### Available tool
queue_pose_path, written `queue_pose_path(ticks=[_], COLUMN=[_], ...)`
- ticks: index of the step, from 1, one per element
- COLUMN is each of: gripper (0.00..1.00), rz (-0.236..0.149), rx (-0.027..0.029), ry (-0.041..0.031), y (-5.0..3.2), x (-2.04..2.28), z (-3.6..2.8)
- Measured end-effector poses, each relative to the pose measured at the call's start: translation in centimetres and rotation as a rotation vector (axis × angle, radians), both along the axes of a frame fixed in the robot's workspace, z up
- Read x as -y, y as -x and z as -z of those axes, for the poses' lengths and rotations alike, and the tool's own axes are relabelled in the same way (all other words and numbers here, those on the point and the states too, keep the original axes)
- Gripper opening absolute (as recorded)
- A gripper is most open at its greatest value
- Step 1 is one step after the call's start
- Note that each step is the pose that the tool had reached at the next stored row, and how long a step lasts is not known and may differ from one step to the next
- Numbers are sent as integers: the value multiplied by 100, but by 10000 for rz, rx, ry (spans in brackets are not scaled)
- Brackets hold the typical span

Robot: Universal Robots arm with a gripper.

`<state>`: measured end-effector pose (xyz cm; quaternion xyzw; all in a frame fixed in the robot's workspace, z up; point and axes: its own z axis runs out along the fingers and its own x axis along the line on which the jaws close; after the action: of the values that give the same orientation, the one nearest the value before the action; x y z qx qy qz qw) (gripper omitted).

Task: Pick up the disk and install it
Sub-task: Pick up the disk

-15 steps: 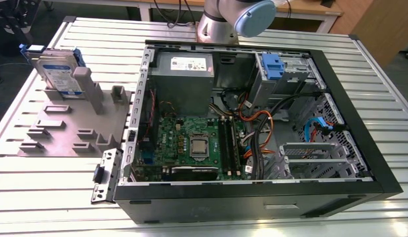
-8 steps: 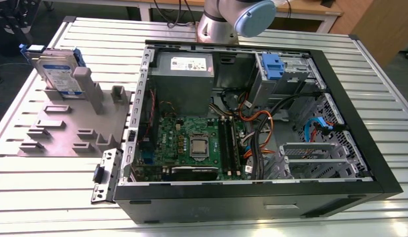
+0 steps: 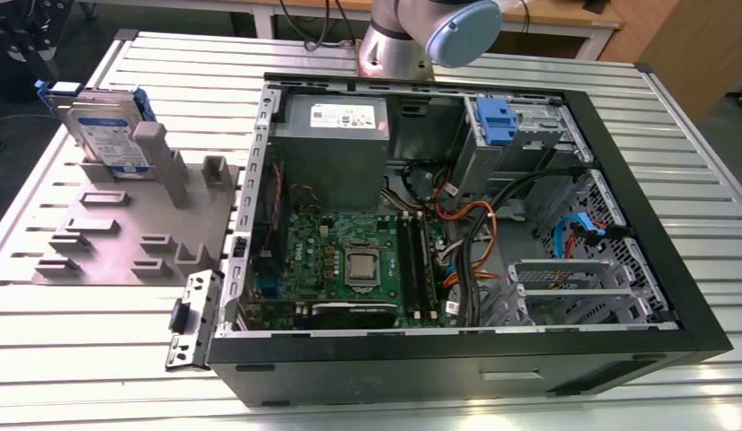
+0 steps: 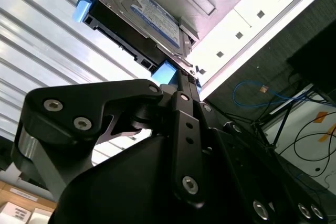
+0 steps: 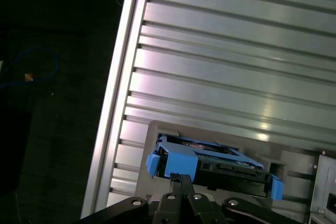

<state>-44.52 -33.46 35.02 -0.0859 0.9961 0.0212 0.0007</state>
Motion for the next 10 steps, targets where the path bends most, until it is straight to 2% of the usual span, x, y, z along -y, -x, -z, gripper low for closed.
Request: queue_pose_path(ticks=[10], gripper=[11], rz=[-89], rx=[0], ry=[0], y=[0], x=[0], z=[0])
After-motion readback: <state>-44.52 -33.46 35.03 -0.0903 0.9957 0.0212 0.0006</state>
